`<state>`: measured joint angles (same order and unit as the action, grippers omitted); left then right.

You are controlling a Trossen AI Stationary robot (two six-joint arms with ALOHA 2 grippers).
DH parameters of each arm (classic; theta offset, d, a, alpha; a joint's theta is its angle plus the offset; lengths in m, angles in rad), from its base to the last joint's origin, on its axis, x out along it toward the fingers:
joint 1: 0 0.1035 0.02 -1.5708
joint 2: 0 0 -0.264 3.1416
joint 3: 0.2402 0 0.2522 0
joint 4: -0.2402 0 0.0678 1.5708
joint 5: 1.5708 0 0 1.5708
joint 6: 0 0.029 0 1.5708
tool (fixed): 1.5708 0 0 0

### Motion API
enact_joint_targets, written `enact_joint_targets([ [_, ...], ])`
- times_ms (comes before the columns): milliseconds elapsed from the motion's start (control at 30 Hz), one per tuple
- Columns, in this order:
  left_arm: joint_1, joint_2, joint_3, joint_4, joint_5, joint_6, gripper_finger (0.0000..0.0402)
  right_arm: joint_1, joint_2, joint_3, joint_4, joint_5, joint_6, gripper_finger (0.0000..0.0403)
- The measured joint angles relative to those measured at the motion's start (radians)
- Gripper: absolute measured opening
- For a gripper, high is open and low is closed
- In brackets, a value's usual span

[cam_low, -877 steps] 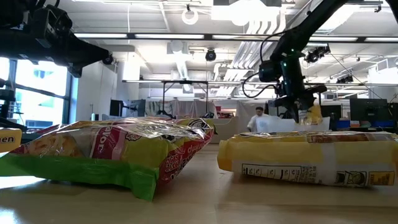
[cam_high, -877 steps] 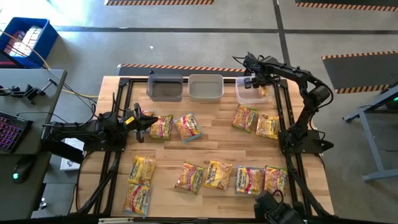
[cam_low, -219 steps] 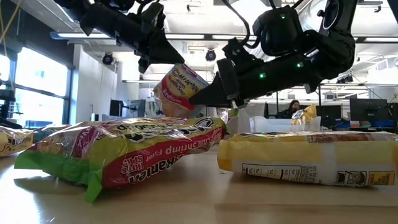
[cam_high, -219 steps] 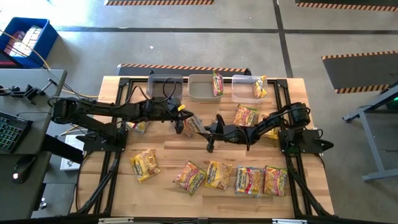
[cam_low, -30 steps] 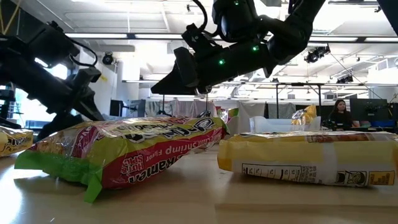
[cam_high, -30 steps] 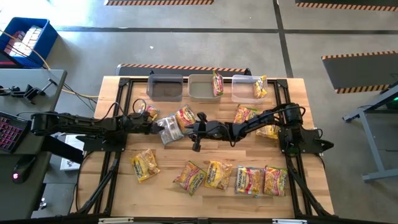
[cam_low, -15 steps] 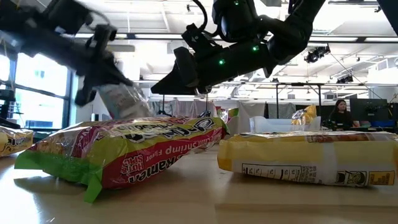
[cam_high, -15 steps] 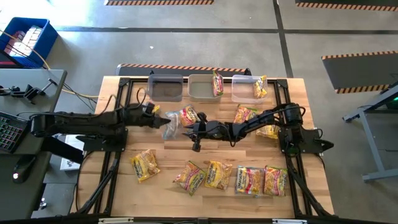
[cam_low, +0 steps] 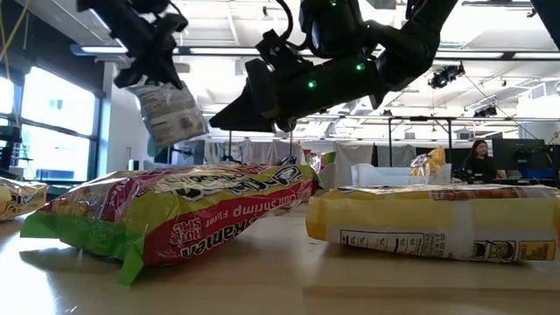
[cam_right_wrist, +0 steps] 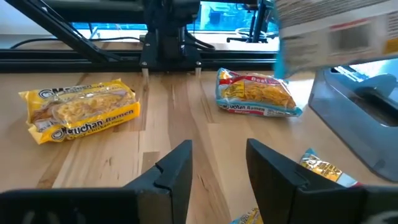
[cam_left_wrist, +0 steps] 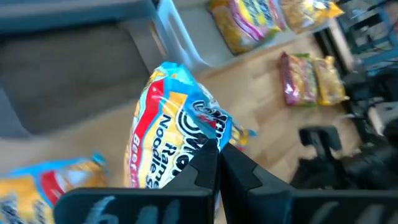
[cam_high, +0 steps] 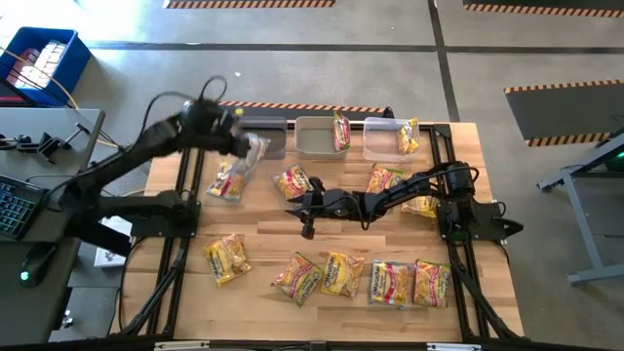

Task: Sort Maruchan noodles
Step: Put the bottom left blue noodle pack into the black bin

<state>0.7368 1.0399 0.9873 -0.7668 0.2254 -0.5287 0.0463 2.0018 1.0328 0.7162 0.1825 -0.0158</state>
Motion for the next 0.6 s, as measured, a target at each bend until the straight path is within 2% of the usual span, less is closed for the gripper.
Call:
enact_joint_targets([
  [167, 0.152, 0.217, 0.157, -0.058, 0.083, 0.162, 0.0, 0.0, 0.0, 0.0, 0.001, 0.0, 0.009, 0.0134],
  [267, 0.214, 0.348, 0.266, -0.126, 0.095, 0.251, 0.0, 0.0, 0.0, 0.0, 0.002, 0.0, 0.009, 0.0134],
  [433, 0.268, 0.517, 0.439, -0.274, 0.068, 0.368, 0.0, 0.0, 0.0, 0.0, 0.002, 0.0, 0.008, 0.0134],
  [600, 0.289, 0.605, 0.543, -0.37, 0.012, 0.405, 0.0, 0.0, 0.0, 0.0, 0.001, 0.0, 0.008, 0.0134],
])
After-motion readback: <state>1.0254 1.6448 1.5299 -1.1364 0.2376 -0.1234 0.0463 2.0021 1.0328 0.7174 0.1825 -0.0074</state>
